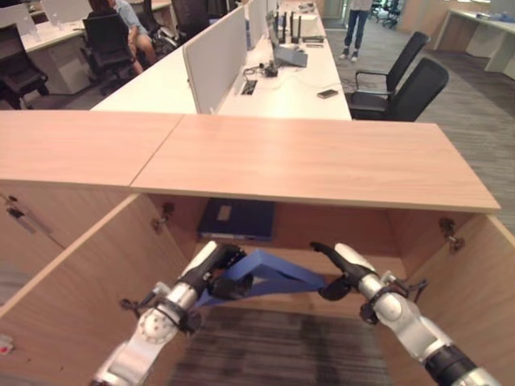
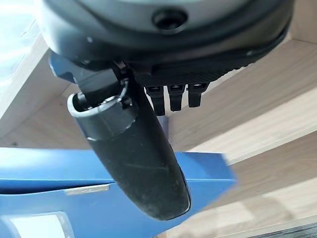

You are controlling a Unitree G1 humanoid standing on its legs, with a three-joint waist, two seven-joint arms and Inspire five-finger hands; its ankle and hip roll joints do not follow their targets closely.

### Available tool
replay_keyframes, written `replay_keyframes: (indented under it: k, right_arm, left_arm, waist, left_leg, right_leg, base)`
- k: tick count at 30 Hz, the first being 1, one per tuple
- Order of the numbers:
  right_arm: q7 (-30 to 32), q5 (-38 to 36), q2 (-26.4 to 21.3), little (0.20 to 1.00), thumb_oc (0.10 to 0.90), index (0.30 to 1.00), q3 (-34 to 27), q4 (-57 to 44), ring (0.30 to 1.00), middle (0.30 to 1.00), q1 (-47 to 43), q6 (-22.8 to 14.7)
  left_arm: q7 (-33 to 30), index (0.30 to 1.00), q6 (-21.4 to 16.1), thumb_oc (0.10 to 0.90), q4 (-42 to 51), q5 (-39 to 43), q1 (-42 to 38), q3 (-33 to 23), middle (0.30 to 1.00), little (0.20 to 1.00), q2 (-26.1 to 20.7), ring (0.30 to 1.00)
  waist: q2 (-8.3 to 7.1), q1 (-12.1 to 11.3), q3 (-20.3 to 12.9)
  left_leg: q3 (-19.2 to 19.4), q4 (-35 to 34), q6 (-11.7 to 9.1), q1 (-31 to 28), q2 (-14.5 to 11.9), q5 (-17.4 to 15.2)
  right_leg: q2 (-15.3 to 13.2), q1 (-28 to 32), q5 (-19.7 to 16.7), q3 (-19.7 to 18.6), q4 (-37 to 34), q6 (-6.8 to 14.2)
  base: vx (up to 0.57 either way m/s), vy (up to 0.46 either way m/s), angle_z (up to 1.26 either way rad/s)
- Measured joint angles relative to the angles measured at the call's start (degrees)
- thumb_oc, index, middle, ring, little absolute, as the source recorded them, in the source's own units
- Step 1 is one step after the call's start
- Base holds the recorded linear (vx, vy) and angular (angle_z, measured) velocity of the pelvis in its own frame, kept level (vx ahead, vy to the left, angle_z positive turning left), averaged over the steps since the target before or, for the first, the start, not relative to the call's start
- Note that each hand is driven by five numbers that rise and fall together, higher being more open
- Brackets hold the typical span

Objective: Put the empty folder in the office cabinet

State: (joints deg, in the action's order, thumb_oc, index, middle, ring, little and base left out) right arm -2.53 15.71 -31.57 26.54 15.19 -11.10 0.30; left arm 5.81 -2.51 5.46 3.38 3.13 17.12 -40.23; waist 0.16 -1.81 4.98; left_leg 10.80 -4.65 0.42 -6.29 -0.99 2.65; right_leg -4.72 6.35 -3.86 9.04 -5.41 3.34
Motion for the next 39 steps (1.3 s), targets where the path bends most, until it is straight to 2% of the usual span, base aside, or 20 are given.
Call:
replay_keyframes:
  k: [7,19,20,21,25,29,32,39]
  right_arm:
    - [-0.04,-0.1,-0.37,0.9,0.8,0.9,4.45,0.0,0.9,0.9,-1.41,-0.16]
    - [-1.68,-3.06,-0.43,0.9,0.8,0.9,4.88,0.17,0.9,0.9,-2.61,-0.02]
    - [-1.89,-3.38,-0.44,0.66,0.64,0.66,4.89,0.17,0.66,0.66,-2.61,-0.01]
    - [-2.21,-3.75,-0.37,0.3,0.4,0.3,4.94,0.17,0.3,0.3,-2.62,0.01]
    - [-2.18,-4.73,-0.36,0.3,0.4,0.3,5.28,0.46,0.3,0.3,-2.58,0.09]
    - [-1.64,-8.16,2.17,0.3,0.4,0.3,3.99,3.08,0.3,0.3,-1.63,-0.04]
    - [-0.75,-10.04,4.88,0.3,0.4,0.3,4.2,4.77,0.3,0.3,1.1,-1.35]
    - [-1.24,-12.01,5.8,0.3,0.4,0.3,5.16,5.45,0.3,0.3,4.07,-2.31]
  left_arm:
    - [1.11,0.3,-0.18,0.4,1.66,2.46,-5.2,4.15,0.3,0.3,-2.37,0.3]
    - [0.14,0.3,-0.15,0.4,1.58,2.7,-6.58,4.7,0.3,0.3,-1.74,0.3]
    - [0.08,0.3,-0.15,0.4,1.58,2.7,-6.58,4.75,0.3,0.3,-1.78,0.3]
    - [-0.1,0.3,-0.15,0.4,1.58,2.7,-6.58,4.93,0.3,0.3,-1.72,0.3]
    - [-0.09,0.3,-0.14,0.4,1.59,3.62,-6.57,5.34,0.3,0.3,-1.92,0.3]
    - [0.35,0.3,0.37,0.4,1.58,10.0,-6.54,5.81,0.3,0.3,-3.48,0.3]
    - [1.95,0.3,1.71,0.4,1.58,16.54,-6.19,6.36,0.3,0.3,-6.79,0.3]
    - [2.96,0.3,2.98,0.4,1.24,21.59,-5.73,8.6,0.3,0.3,-9.23,0.3]
  waist:
    - [-0.05,0.09,0.04]
    - [-0.21,0.1,0.08]
    - [-0.23,0.1,0.08]
    - [-0.25,0.09,0.08]
    - [-0.44,0.19,0.18]
    - [-0.63,0.41,0.24]
    - [-0.65,1.22,0.23]
    - [-0.67,1.49,0.22]
  left_leg:
    - [0.0,-0.01,-0.01,-0.12,-0.01,0.0]
    - [-0.01,0.01,-0.03,-0.18,0.02,0.02]
    - [-0.01,0.01,-0.03,-0.19,0.02,0.02]
    - [-0.01,0.01,-0.03,-0.21,0.02,0.02]
    - [0.01,0.01,-0.04,-0.34,0.02,0.02]
    - [0.09,0.0,-0.05,-0.56,0.02,0.01]
    - [0.14,0.0,-0.05,-0.7,0.02,0.02]
    - [0.28,-0.01,-0.05,-0.82,0.07,0.01]
  right_leg:
    - [0.02,0.12,0.0,-0.01,0.0,-0.01]
    - [0.02,0.16,-0.02,0.02,0.0,-0.02]
    - [0.02,0.17,-0.02,0.01,0.0,-0.02]
    - [0.01,0.19,-0.02,0.01,0.0,-0.01]
    - [0.01,0.25,-0.02,0.0,0.0,-0.02]
    - [0.01,0.33,-0.01,-0.08,0.01,-0.02]
    - [0.01,0.54,-0.04,-0.11,0.0,-0.03]
    - [-0.07,0.65,-0.06,-0.24,0.01,-0.03]
  base:
    - [0.0,0.0,0.0]
    - [0.0,0.0,0.0]
    - [0.0,0.0,0.0]
    - [0.0,0.0,0.0]
    - [0.0,0.0,0.0]
    - [0.0,0.0,0.0]
    - [0.0,0.0,0.0]
    - [0.0,0.0,0.0]
